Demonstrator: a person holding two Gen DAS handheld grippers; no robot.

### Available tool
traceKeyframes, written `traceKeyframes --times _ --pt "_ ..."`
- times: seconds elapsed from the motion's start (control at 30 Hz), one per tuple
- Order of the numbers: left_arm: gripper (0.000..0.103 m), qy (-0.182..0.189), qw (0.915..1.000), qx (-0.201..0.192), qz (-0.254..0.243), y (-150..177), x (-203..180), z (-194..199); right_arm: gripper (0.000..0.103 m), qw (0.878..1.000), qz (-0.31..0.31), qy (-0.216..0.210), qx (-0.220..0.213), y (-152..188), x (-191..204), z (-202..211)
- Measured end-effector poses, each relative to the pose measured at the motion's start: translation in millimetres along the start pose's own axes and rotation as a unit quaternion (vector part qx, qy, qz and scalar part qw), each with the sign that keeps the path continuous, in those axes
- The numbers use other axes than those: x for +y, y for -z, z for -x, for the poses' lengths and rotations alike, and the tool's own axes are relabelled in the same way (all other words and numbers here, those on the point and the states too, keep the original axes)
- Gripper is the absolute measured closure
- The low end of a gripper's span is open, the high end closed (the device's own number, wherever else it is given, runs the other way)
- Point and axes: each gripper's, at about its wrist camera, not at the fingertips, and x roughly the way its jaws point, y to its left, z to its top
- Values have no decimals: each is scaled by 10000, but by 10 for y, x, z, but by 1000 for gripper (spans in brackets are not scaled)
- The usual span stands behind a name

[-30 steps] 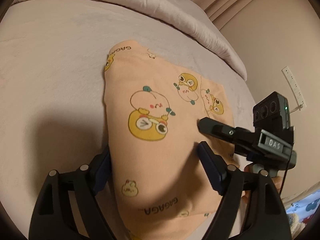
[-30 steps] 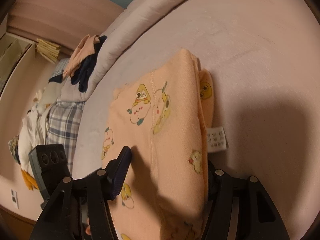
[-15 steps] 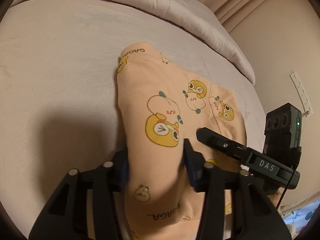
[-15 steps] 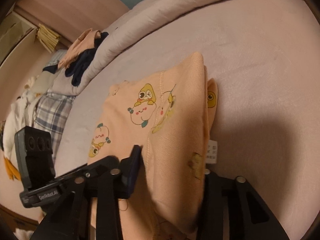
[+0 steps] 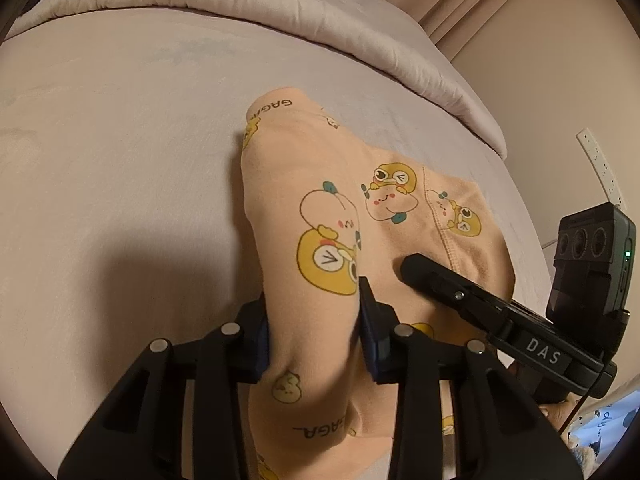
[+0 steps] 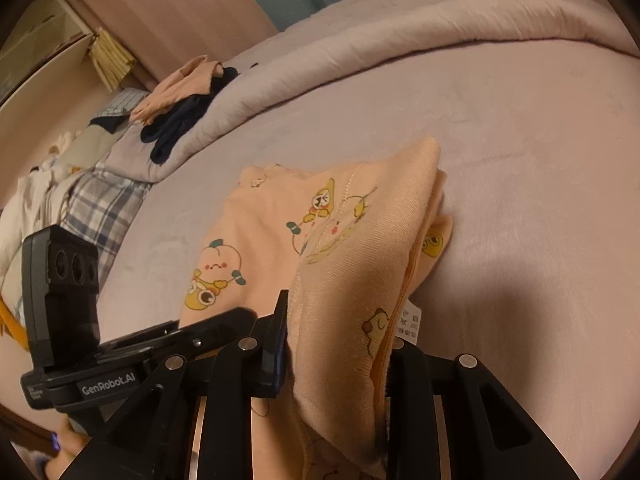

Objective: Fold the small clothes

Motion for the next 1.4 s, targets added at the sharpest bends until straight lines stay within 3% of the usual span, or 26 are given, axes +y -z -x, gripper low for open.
traceKeyframes --times 0.5,1.4 --pt "67 -235 9995 -116 -163 416 -86 508 75 9985 491 -232 -64 308 491 273" --pt "67 -286 9978 -537 262 883 42 1274 75 9913 1213 -504 -99 618 1058 517"
